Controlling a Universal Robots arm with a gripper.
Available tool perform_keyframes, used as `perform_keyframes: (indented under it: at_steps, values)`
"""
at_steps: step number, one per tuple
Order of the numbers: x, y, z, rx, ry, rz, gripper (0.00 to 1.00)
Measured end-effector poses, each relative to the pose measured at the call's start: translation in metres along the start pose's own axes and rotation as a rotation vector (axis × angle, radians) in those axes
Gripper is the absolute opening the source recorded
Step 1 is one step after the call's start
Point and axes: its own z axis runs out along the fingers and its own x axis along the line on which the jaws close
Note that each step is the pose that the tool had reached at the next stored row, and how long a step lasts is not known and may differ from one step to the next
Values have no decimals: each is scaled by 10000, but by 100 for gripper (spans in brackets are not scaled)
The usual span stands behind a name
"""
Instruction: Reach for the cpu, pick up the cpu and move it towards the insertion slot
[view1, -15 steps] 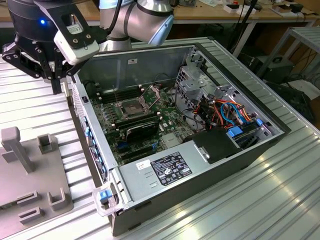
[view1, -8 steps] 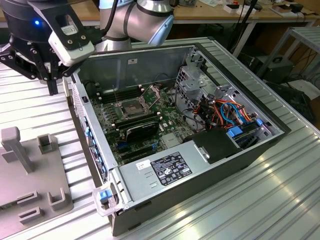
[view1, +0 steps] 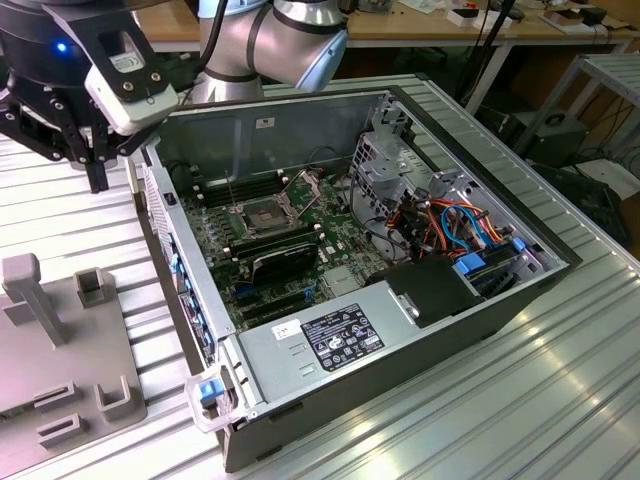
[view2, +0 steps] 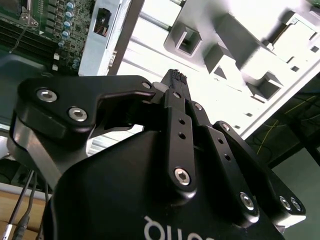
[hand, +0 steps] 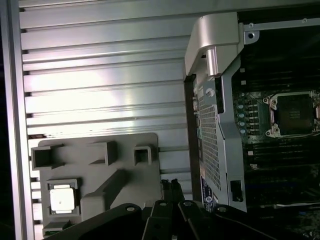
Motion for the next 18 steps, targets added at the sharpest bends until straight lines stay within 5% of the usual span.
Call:
perform_keyframes:
  at_steps: [18]
  values:
    - [172, -14, 31, -1, 1, 1, 11]
